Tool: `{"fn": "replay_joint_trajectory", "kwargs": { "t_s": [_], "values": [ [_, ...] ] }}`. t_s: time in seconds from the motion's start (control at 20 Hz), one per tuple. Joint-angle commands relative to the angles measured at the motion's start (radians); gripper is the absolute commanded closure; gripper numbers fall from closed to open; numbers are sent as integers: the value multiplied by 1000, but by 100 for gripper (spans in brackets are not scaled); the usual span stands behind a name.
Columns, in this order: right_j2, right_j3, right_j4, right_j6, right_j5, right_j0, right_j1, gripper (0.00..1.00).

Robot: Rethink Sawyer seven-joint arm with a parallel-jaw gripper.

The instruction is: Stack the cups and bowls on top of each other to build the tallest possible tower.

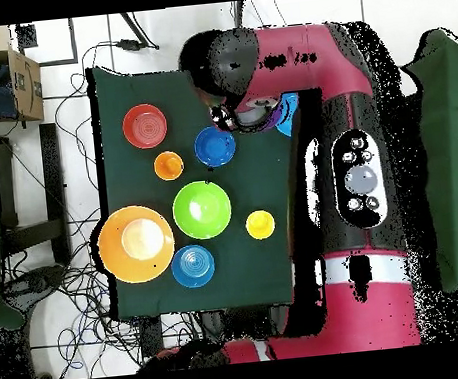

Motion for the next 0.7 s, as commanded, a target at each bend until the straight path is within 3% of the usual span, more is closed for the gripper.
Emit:
{"fn": "replay_joint_trajectory", "kwargs": {
  "t_s": [0.05, 0.45, 0.7],
  "values": [
    [-77, 229, 44, 187, 38, 26, -133, 100],
    [-135, 388, 100, 195, -65, 29, -210, 100],
    [-153, 420, 120, 183, -93, 33, -238, 100]
  ]
}}
